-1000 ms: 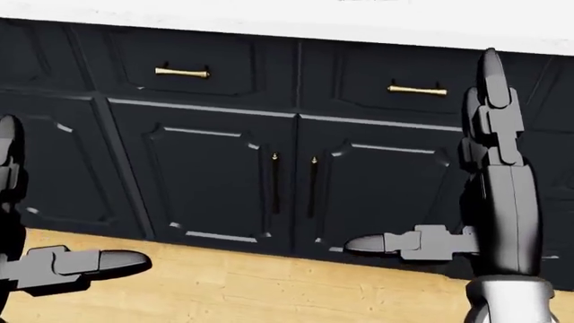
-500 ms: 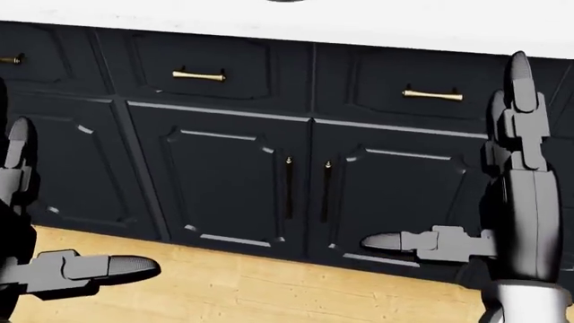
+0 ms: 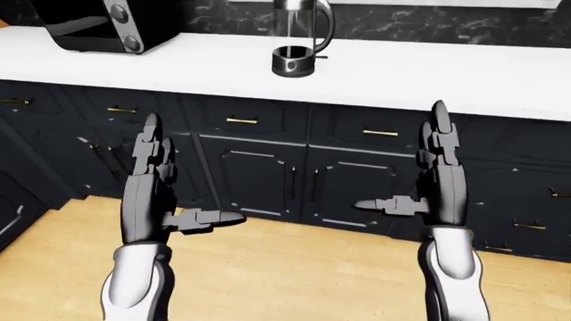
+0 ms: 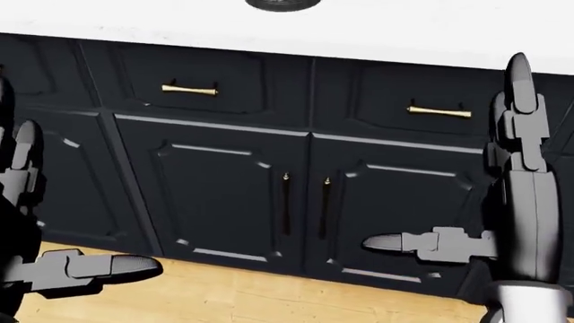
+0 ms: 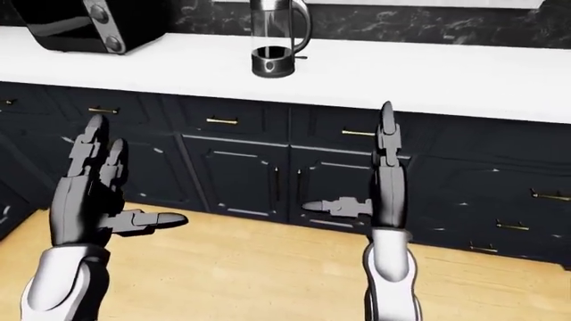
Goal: Press down the lever to turn on the electric kettle.
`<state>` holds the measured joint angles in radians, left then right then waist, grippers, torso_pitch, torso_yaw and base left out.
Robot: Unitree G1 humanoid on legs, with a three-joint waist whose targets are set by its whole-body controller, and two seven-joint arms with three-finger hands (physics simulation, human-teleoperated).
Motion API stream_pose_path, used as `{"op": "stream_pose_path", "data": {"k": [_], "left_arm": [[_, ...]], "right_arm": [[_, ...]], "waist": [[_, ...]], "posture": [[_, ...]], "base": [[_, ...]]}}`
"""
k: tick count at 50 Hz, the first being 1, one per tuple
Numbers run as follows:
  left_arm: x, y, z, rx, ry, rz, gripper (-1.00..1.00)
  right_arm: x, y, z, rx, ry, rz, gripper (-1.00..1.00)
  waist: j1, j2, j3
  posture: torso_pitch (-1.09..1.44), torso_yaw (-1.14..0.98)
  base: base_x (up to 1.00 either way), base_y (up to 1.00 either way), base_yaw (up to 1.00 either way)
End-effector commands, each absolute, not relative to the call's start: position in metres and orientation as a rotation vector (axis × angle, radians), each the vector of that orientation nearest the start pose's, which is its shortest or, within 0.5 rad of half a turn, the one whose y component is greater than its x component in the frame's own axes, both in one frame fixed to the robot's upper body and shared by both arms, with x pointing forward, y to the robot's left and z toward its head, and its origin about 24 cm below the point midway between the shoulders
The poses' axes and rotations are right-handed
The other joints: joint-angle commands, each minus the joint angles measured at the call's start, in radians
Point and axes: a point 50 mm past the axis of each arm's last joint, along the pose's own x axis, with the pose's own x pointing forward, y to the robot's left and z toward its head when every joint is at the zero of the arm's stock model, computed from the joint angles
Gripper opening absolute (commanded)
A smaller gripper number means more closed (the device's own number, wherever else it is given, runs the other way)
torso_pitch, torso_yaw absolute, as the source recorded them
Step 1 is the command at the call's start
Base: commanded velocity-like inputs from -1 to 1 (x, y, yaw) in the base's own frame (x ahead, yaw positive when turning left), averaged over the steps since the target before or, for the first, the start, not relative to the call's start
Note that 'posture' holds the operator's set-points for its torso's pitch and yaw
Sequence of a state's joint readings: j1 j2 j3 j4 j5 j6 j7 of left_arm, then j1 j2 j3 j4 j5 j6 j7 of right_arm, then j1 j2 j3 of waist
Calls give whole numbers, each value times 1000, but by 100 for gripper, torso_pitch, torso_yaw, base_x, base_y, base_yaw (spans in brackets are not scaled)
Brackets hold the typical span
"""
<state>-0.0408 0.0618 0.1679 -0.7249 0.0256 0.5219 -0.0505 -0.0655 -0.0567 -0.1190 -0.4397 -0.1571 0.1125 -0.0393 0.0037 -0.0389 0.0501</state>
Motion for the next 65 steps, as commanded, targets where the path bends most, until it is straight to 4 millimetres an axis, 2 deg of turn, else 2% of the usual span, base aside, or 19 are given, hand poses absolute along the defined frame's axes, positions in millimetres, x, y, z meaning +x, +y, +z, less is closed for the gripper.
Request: {"op": "stream_pose_path", "data": {"k": [1,8,10,11,13,20,22,24,25,27,33,37,47,49,51,52,55,61,65], "left_arm": [[219,188,183,120,-337,132,100],[220,185,185,118,-343,127,100],[219,184,190,117,-352,127,100],[219,183,192,116,-356,126,100],[219,181,195,120,-364,125,100],[220,180,197,115,-368,120,100],[220,180,197,115,-368,121,100],[220,180,196,115,-367,120,100],[220,180,195,114,-366,121,100],[220,181,196,113,-367,122,100],[221,181,195,115,-367,124,100],[221,182,194,113,-367,126,100],[221,182,193,114,-365,127,100],[220,182,193,113,-365,127,100],[220,182,193,113,-365,127,100],[220,182,194,113,-365,126,100],[219,181,194,112,-365,126,100],[220,182,193,112,-364,126,100],[220,182,194,112,-365,127,100]], "right_arm": [[242,-177,167,-211,-485,-169,100],[240,-180,170,-214,-489,-177,100],[239,-180,171,-214,-497,-178,100],[238,-180,172,-217,-499,-180,100],[237,-181,174,-217,-502,-183,100],[237,-182,175,-217,-508,-185,100],[237,-182,174,-217,-507,-186,100],[237,-182,175,-218,-508,-186,100],[236,-183,175,-218,-509,-186,100],[235,-183,176,-220,-512,-187,100],[234,-186,178,-223,-516,-195,100],[232,-187,180,-225,-519,-201,100],[231,-189,180,-227,-523,-205,100],[231,-189,181,-227,-524,-205,100],[231,-189,181,-226,-525,-207,100],[230,-189,181,-227,-526,-207,100],[230,-190,182,-228,-527,-209,100],[228,-191,183,-228,-530,-213,100],[227,-192,184,-228,-532,-215,100]], "waist": [[0,-11,-12],[-15,61,-6],[-18,116,-25],[-18,123,-38],[-7,115,-13],[16,55,-16],[20,22,-20],[18,-43,-41],[4,-2,-27],[1,-18,-17],[-11,33,-9],[-19,122,-33],[19,52,-17],[22,21,-20],[20,-42,-41],[6,-4,-28],[-4,-15,-20],[-14,43,-9],[-18,119,-45]], "posture": [[0,0],[0,0],[0,0],[0,0],[0,0],[0,0],[0,0],[0,0],[0,0],[0,0],[0,0],[0,0],[0,0],[0,0],[0,0],[0,0],[0,0],[0,0],[0,0]], "base": [[30,0,0],[30,0,0],[30,0,0],[28,0,0],[30,0,0],[30,0,0],[29,0,0],[30,0,0],[30,0,0],[29,0,0],[29,0,0],[29,0,0],[30,0,0],[30,0,0],[30,0,0],[30,0,0],[29,0,0],[30,0,0],[30,0,0]]}}
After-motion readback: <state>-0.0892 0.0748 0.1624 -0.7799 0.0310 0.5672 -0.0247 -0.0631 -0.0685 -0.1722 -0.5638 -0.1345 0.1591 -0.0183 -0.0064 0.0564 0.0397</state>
